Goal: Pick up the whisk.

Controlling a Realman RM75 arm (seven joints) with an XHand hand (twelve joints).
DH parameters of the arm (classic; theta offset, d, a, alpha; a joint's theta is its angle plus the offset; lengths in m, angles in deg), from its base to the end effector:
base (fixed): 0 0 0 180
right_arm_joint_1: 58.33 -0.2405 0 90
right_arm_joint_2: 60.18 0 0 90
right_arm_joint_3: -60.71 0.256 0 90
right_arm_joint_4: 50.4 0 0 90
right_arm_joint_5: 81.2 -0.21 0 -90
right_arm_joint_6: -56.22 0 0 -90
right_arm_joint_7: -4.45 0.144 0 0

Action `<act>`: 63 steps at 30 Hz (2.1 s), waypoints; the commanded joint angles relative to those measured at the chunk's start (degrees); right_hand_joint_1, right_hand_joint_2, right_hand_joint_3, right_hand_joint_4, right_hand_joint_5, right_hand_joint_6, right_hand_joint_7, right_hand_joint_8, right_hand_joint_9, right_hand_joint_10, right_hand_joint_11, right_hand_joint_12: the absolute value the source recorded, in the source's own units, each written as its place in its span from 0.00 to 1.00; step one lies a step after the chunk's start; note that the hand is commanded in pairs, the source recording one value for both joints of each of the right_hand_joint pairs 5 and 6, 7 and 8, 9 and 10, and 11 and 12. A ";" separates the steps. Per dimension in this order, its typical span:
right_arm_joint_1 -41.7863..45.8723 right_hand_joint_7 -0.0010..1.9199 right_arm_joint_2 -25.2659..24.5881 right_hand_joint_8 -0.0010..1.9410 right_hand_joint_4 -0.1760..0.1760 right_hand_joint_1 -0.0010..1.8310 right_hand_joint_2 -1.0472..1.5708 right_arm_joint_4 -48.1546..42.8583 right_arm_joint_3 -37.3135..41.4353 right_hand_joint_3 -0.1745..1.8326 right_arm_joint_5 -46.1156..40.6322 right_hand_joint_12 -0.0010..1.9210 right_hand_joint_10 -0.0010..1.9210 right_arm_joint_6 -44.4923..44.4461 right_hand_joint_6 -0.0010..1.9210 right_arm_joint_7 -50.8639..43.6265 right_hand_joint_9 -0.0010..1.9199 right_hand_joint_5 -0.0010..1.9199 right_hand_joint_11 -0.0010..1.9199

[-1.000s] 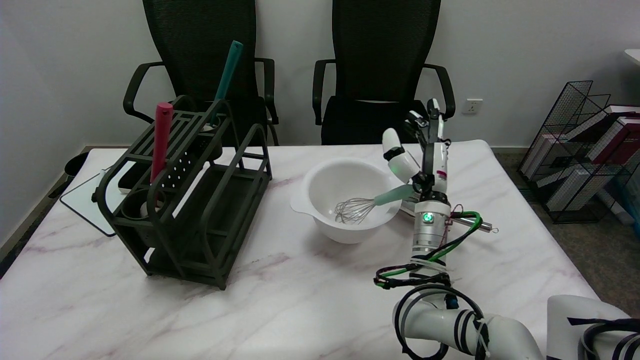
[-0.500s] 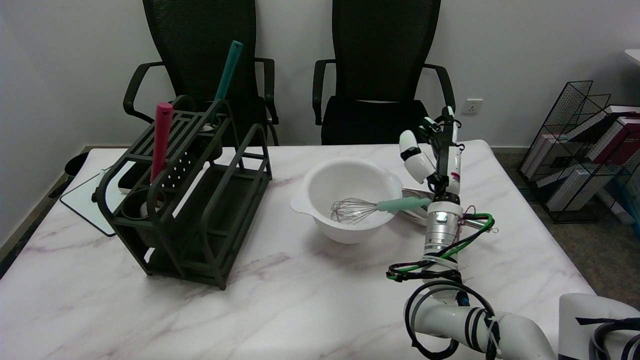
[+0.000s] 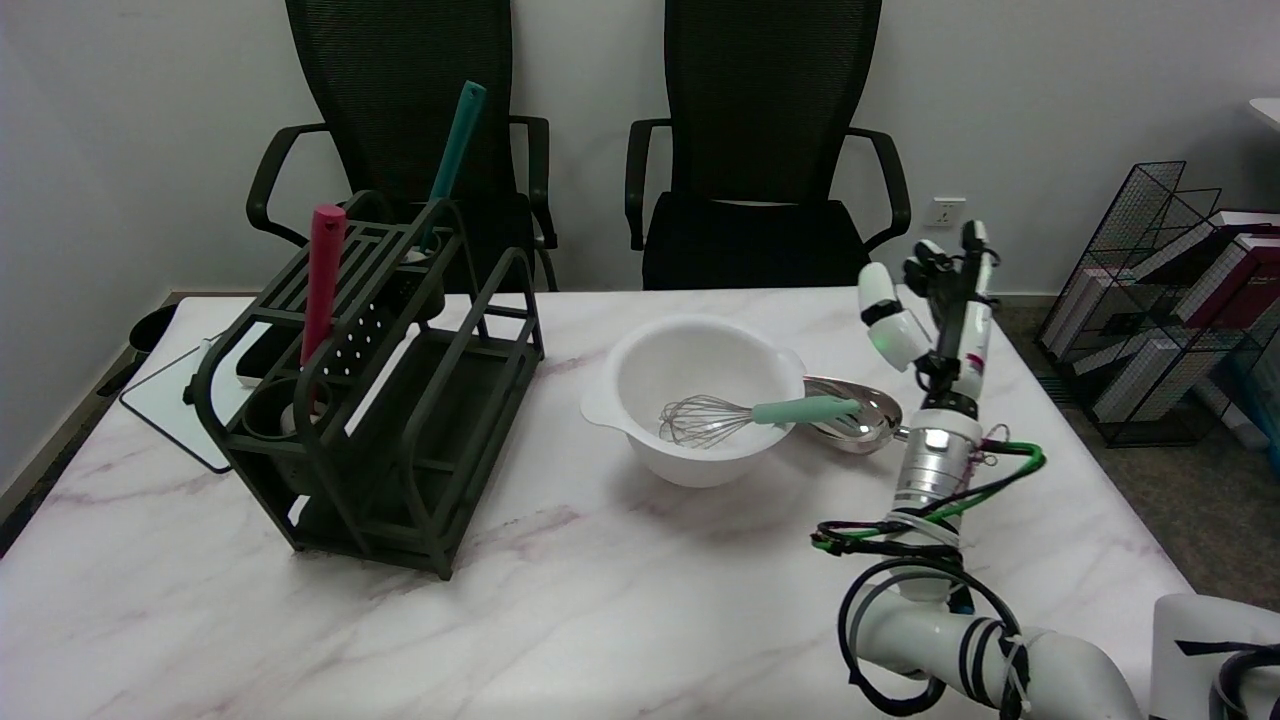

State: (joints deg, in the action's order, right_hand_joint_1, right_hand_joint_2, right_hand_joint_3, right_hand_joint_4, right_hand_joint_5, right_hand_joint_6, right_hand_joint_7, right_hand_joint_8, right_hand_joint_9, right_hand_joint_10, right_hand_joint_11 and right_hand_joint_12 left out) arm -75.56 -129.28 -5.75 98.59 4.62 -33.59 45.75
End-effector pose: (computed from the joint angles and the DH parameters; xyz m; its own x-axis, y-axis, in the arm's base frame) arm -0.3172 -0.3073 0.3667 0.1305 0.7187 0.6829 -0.9079 -0.1901 0.3736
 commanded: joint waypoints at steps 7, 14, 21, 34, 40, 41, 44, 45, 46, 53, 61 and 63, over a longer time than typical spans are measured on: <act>19.78 0.21 0.27 0.20 0.50 0.40 0.56 20.36 2.96 0.55 -1.15 0.16 0.21 -16.36 0.00 -0.67 0.21 0.00 0.16; 25.13 0.09 -6.21 0.09 0.50 0.39 0.56 25.88 2.40 0.52 5.75 0.09 0.12 -16.36 0.00 -0.83 0.12 0.00 0.09; 27.39 0.00 -9.10 0.00 0.50 0.36 0.53 27.90 -3.74 0.49 6.56 0.03 0.02 -15.96 0.00 -0.35 0.02 0.00 0.03; 24.04 0.00 -8.15 0.00 0.50 0.34 0.55 24.56 -2.97 0.43 2.88 0.00 0.00 -8.06 0.00 7.08 0.00 0.00 0.00; 21.64 0.00 -7.03 0.00 0.50 0.34 0.58 21.11 1.12 0.40 1.13 0.00 0.00 -2.47 0.00 11.06 0.00 0.00 0.00; 20.86 0.00 -6.71 0.00 0.50 0.34 0.58 20.32 1.59 0.39 0.50 0.00 0.00 -1.36 0.00 12.40 0.00 0.00 0.00; 18.15 0.00 -5.68 0.00 0.50 0.34 0.59 17.92 1.37 0.38 -0.39 0.00 0.00 0.25 0.00 16.17 0.00 0.00 0.00; 17.57 0.00 -5.43 0.00 0.50 0.34 0.59 17.36 1.20 0.38 -0.55 0.00 0.00 0.50 0.00 16.50 0.00 0.00 0.00; 16.62 0.00 -5.11 0.00 0.50 0.34 0.59 16.56 0.97 0.38 -1.03 0.00 0.01 1.06 0.00 17.46 0.01 0.00 0.00; 12.38 0.00 -4.87 0.00 0.50 0.34 0.60 13.28 -0.16 0.37 -1.59 0.00 0.01 4.81 0.00 21.86 0.01 0.00 0.00; 12.38 0.00 -6.23 0.00 0.50 0.34 0.60 12.30 -0.48 0.37 -4.24 0.00 0.02 4.15 0.00 29.96 0.02 0.00 0.00; 12.93 0.00 -6.23 0.00 0.50 0.34 0.60 12.15 -0.48 0.38 -4.63 0.00 0.02 2.90 0.00 31.53 0.02 0.00 0.00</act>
State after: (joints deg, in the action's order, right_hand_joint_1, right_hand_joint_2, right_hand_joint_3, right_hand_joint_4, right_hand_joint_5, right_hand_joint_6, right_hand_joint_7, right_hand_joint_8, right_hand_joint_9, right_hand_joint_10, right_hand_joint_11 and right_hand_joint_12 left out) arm -59.70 -135.09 10.55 98.33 4.26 -32.80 63.50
